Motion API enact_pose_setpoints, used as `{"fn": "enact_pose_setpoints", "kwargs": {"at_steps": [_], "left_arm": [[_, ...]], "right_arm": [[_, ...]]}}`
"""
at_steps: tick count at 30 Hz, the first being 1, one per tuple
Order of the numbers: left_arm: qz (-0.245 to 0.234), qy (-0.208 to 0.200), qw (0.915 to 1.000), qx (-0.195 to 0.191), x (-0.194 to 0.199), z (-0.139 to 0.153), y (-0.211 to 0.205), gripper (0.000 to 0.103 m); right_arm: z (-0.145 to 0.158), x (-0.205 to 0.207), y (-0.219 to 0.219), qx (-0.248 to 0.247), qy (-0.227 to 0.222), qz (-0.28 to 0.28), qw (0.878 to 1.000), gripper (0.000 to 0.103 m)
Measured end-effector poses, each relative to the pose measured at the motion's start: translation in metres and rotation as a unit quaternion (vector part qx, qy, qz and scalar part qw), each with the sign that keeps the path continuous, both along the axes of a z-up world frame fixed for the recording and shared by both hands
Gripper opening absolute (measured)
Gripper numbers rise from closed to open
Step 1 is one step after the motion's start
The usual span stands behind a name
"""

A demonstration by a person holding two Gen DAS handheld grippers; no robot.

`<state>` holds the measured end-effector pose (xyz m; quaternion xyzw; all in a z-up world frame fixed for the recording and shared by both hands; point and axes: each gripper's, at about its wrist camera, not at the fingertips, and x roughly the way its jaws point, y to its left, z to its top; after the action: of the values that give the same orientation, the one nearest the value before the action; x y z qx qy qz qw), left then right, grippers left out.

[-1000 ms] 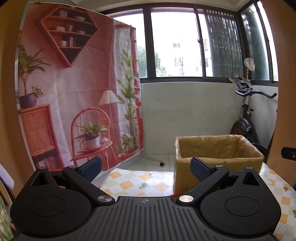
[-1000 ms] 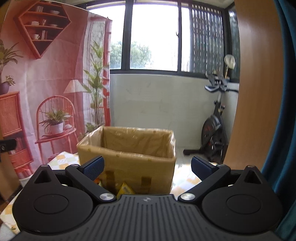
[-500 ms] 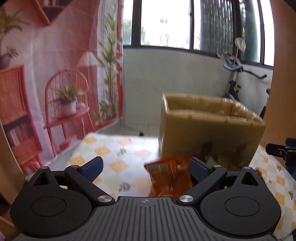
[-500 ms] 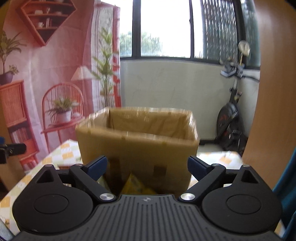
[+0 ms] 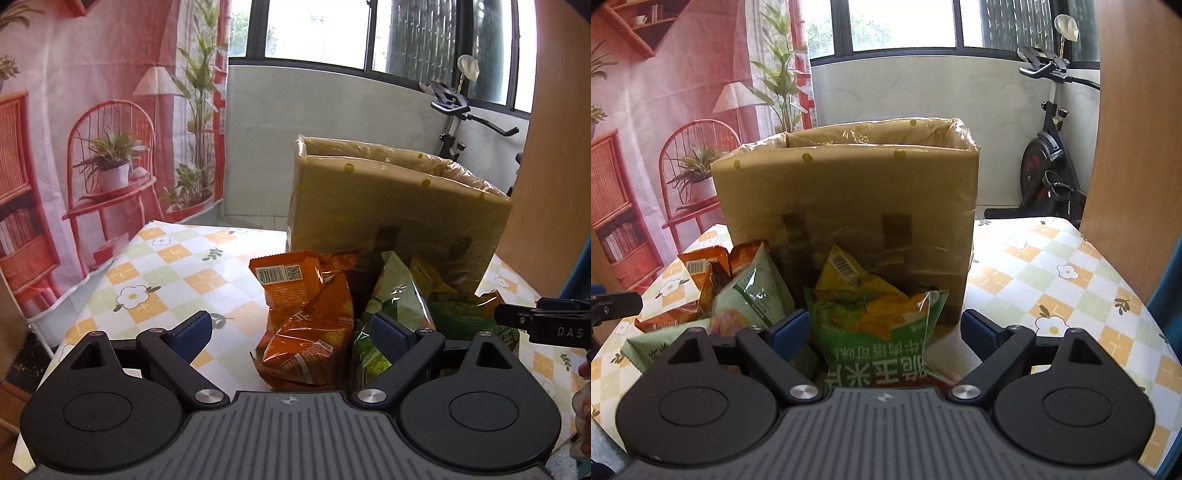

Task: Organize snacks
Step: 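Move the left tool to the orange chip bag while the right tool approaches the green chip bag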

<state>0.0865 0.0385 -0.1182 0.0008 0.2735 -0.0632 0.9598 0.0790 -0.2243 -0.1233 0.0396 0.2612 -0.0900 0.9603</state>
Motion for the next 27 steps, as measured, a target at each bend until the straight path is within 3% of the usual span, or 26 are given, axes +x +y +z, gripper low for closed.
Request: {"fn": "enact_pose_setpoints", "kwargs": {"at_steps": [3, 7, 12, 21, 25, 27], "left_arm": [[0.008, 0.001, 0.9999, 0.009, 0.0, 0.0, -0.001, 0.094], [0.002, -0.004, 1.0, -0.008, -0.004, 0.002, 0.003, 0.094], [0.002, -0.026, 0.9995, 0.02, 0.003, -0.005, 0.006, 0.093], [-0.052, -0.014, 0.9985, 0.006, 0.014, -0.034, 0.011, 0.093], [-0.065, -0.012, 0.9974, 0.029, 0.018, -0.047, 0.002, 0.092], [-0.068, -0.003, 0.9974, 0.023, 0.023, -0.052, 0.001, 0.088]], "right_arm": [[-0.002, -0.001, 0.003, 0.006, 0.003, 0.004, 1.0, 0.09], [-0.005, -0.001, 0.011, -0.004, 0.004, 0.009, 1.0, 0.09], [-0.012, 0.001, 0.008, 0.003, 0.012, -0.003, 1.0, 0.09], [-0.022, 0.004, -0.002, -0.002, 0.026, -0.011, 1.0, 0.088], [-0.028, 0.009, -0.005, 0.005, 0.032, -0.008, 0.999, 0.088], [-0.03, 0.012, -0.005, 0.005, 0.034, -0.006, 0.999, 0.088]]}}
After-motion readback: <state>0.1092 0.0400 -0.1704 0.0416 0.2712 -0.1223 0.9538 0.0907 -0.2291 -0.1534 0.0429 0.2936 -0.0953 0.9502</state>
